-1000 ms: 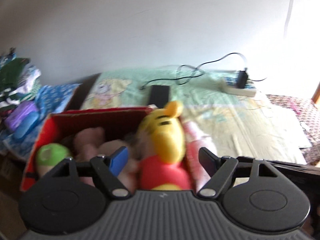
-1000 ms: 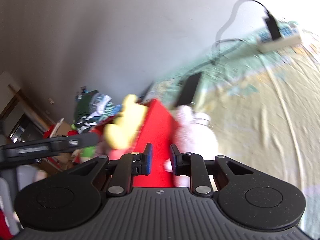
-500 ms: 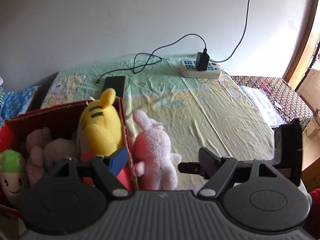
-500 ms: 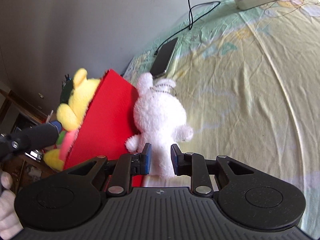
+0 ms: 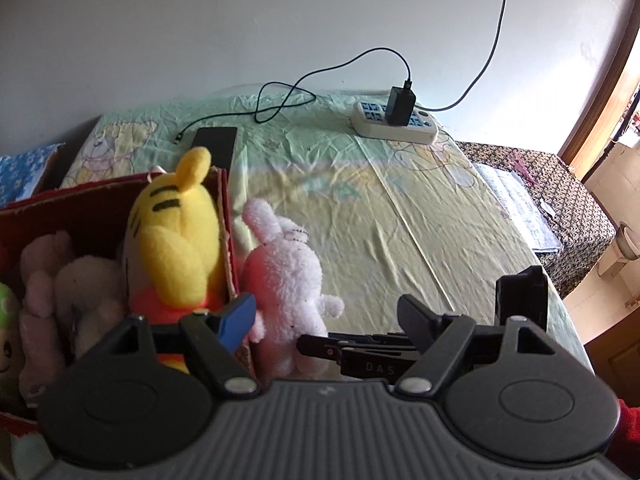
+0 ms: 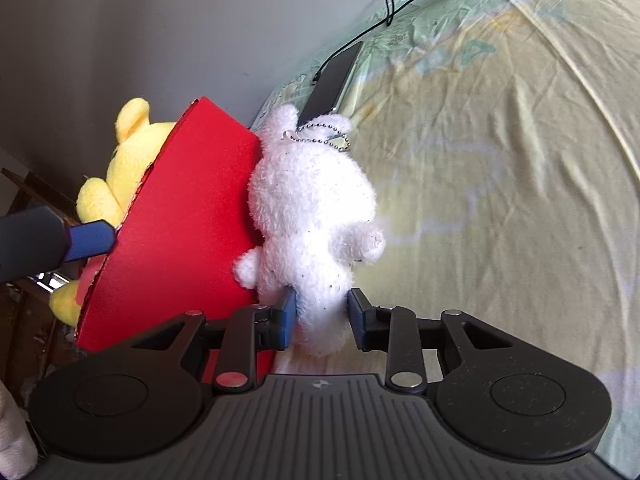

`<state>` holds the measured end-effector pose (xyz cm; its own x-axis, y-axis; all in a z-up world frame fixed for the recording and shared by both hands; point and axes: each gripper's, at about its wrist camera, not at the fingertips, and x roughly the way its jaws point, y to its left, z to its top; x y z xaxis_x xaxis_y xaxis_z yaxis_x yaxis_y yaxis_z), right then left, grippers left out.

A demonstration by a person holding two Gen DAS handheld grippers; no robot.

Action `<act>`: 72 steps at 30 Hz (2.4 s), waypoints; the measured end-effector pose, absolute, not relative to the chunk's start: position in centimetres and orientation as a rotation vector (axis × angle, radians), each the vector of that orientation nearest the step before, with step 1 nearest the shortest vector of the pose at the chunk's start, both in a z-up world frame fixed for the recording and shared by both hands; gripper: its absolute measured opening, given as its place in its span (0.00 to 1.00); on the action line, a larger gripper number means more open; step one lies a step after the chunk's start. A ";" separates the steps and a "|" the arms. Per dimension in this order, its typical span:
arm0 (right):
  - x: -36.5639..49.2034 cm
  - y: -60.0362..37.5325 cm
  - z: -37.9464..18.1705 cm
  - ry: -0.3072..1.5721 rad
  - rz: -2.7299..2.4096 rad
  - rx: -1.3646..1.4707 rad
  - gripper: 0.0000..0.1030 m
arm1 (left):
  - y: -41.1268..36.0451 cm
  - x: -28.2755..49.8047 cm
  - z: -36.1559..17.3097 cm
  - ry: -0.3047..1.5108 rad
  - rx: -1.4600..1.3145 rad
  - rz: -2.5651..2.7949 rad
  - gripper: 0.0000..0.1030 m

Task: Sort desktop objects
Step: 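Move both tools from the box to the white bunny on the bed, then grasp the white bunny with blue checked ears between both tools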

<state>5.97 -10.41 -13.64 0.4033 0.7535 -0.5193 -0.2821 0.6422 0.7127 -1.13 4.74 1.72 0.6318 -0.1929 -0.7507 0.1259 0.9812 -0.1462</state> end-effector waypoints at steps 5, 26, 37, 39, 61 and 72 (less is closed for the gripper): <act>5.9 -11.8 -13.7 0.931 0.691 0.628 0.20 | 3.8 -0.5 1.3 0.879 -0.079 -0.194 0.78; 5.6 -20.7 -10.9 0.853 0.576 0.675 0.24 | -1.3 -1.4 -6.3 1.051 -0.012 -0.215 0.83; 11.1 -10.0 -6.5 0.841 0.901 0.225 0.64 | -3.3 -1.9 -9.5 1.007 0.207 -0.157 0.86; 11.7 -8.9 -6.6 0.845 0.920 0.170 0.64 | -2.5 -1.8 -9.9 1.028 0.179 -0.162 0.84; 14.5 -18.4 -9.9 0.901 0.526 0.252 0.63 | -2.0 3.9 -7.0 0.935 0.045 -0.258 0.87; 13.6 -24.0 -10.3 0.929 0.556 0.658 0.54 | -0.7 6.4 -5.8 0.952 -0.208 -0.320 0.86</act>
